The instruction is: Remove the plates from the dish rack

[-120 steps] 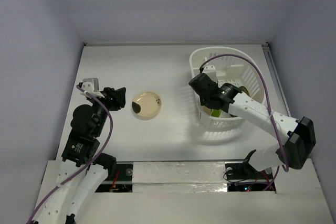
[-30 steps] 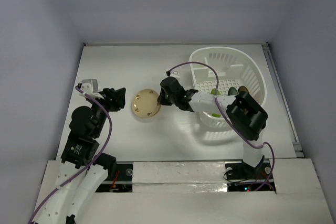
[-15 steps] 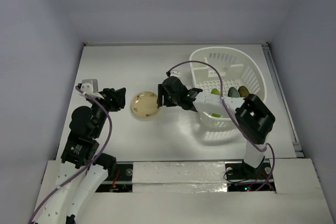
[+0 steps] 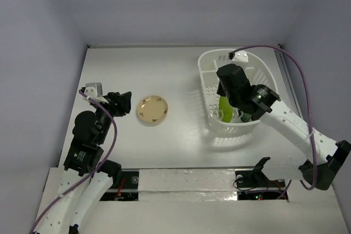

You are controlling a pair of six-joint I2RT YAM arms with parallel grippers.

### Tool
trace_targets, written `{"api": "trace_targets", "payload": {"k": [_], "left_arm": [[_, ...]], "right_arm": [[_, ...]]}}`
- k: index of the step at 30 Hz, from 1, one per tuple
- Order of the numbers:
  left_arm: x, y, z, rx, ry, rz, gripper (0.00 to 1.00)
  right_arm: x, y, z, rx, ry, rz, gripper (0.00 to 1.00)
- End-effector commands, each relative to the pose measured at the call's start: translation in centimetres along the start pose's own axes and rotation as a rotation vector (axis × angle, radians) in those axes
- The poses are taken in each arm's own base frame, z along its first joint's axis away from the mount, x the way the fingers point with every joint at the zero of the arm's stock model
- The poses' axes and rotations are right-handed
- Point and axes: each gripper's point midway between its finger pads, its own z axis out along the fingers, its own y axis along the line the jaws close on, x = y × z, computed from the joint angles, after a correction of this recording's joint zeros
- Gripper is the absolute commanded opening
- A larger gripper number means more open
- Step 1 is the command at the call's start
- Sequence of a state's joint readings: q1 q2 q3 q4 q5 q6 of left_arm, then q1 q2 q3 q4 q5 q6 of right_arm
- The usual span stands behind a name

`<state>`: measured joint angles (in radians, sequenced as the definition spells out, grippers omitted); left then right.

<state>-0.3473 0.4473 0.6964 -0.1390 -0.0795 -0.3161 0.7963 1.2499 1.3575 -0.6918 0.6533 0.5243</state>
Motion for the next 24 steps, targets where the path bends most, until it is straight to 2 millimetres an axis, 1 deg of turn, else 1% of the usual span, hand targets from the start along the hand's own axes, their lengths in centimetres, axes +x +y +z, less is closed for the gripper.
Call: {"api": "trace_targets", "payload": {"k": [1, 2, 3, 4, 5, 6, 7, 8, 9, 11, 14, 15, 18, 20, 21, 24], "left_arm": [[-1.9, -1.2, -0.2, 0.045, -0.061, -0.013, 0.48], [-1.9, -1.2, -0.2, 0.047, -0.062, -0.015, 0.48], [-2.0, -1.2, -0.2, 0.048, -0.063, -0.015, 0.48], [-2.0, -1.2, -0.2, 0.048, -0.063, -0.014, 0.48], [-1.9, -1.2, -0.2, 0.047, -0.062, -0.015, 0.48], [-1.9, -1.2, -0.2, 0.047, -0.062, -0.013, 0.48], [-1.8, -1.2, -0.2, 0.046, -0.059, -0.014, 0.48], [-1.9, -1.2, -0.2, 0.047, -0.06, -0.015, 0.48], [-1.9, -1.2, -0.2, 0.047, -0.06, -0.013, 0.48], [-1.9, -1.2, -0.2, 0.048, -0.063, -0.015, 0.48], [-1.9, -1.2, -0.2, 0.047, -0.062, -0.012, 0.48], [-2.0, -1.2, -0.3, 0.047, -0.067, -0.014, 0.48], [-2.0, -1.2, -0.3, 0.049, -0.066, -0.012, 0.48], [-2.1, -1.3, -0.4, 0.05, -0.069, -0.014, 0.48], [-2.1, -1.2, -0.4, 0.048, -0.068, -0.013, 0.48], [-2.2, -1.2, -0.5, 0.048, -0.073, -0.013, 0.48]], "right_arm": [[5.2, -8.1, 0.4, 0.297, 0.183, -0.197, 0.31], [5.7, -8.8, 0.6, 0.319, 0.202, -0.204, 0.38], [6.2, -9.2, 0.9, 0.328, 0.222, -0.209, 0.49], [6.8, -9.2, 1.1, 0.315, 0.246, -0.217, 0.52], [7.6, -9.4, 1.5, 0.314, 0.266, -0.229, 0.54], [7.8, -8.8, 2.0, 0.286, 0.264, -0.225, 0.56], [8.2, -8.5, 2.2, 0.266, 0.282, -0.236, 0.56], [8.4, -8.4, 2.5, 0.268, 0.285, -0.243, 0.56], [9.0, -8.5, 3.0, 0.284, 0.302, -0.264, 0.56], [9.4, -9.2, 3.6, 0.323, 0.321, -0.289, 0.54], [10.0, -9.1, 4.4, 0.336, 0.351, -0.332, 0.44], [10.1, -9.1, 4.5, 0.34, 0.358, -0.342, 0.39], [9.7, -9.3, 4.6, 0.365, 0.362, -0.374, 0.32], [9.3, -9.4, 4.8, 0.383, 0.358, -0.389, 0.31], [9.3, -9.5, 4.7, 0.387, 0.365, -0.398, 0.26], [9.0, -9.8, 4.6, 0.404, 0.368, -0.424, 0.16]]}}
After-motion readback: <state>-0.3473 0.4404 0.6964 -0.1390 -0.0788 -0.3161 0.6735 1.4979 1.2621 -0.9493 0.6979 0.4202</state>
